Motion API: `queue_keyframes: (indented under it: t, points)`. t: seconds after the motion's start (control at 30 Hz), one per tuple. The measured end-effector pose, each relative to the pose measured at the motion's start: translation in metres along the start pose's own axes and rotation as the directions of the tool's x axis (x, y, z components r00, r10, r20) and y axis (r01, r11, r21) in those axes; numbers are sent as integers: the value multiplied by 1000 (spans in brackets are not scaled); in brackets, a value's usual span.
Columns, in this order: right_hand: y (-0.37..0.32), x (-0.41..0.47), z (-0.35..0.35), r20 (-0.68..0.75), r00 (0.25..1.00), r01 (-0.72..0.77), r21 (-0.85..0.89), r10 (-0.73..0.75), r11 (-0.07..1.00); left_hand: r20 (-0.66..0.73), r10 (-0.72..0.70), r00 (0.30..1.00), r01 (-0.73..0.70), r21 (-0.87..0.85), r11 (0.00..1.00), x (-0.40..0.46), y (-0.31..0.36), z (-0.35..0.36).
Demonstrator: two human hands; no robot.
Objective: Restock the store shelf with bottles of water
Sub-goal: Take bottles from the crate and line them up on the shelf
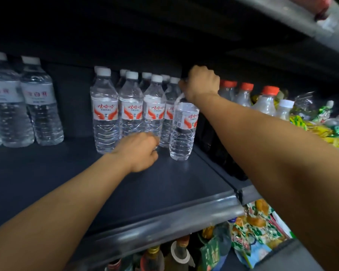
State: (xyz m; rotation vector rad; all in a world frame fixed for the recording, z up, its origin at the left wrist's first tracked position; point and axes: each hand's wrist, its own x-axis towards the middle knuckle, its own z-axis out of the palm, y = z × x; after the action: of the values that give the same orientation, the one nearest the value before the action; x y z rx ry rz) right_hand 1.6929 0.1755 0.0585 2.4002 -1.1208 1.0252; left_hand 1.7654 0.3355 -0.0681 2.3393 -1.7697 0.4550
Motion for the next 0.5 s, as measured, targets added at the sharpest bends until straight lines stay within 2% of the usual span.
queue_keyframes:
  t: [0.23,0.4,0.5]
  points:
    - [-8,8,8,17,1000,-23,39,22,999,20,-1,1000,1,17,1000,6,0,6]
    - [-3,11,2,149,984,-125,171,100,977,6,-3,1000,3,19,1000,4,4,2]
    - [-1,11,1,251,965,-150,298,74,943,-3,2,1000,-2,6,1000,0,5,-4]
